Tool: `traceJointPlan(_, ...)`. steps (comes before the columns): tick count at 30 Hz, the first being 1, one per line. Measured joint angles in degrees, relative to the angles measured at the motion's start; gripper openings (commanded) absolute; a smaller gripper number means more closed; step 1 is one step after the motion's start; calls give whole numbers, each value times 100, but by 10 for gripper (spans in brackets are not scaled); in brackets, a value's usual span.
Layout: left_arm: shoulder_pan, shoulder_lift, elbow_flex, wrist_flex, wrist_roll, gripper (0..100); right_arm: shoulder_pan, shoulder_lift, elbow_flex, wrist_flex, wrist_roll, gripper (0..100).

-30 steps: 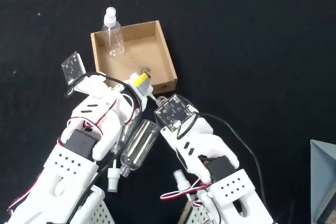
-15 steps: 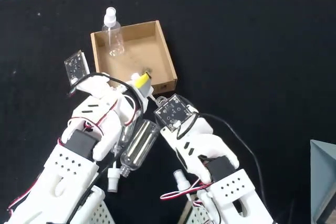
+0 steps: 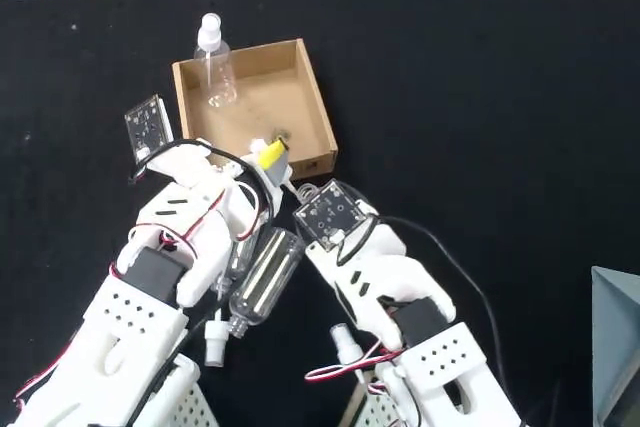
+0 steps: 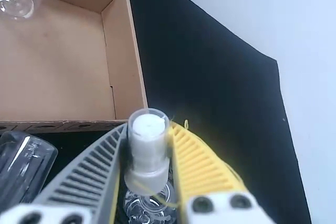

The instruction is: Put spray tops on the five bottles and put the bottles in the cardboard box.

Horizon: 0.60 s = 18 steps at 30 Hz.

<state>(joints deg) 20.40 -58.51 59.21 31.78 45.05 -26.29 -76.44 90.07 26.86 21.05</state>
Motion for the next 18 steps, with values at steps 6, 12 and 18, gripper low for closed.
traceJointPlan(6, 0, 0, 0, 0, 0, 145, 0, 0, 0, 0, -114, 78)
traceJointPlan(12, 0, 0, 0, 0, -413, 145, 0, 0, 26, -193, -536, 78)
traceJointPlan(18, 53, 0, 0, 0, -826, 148, 0, 0, 44, -316, -580, 78)
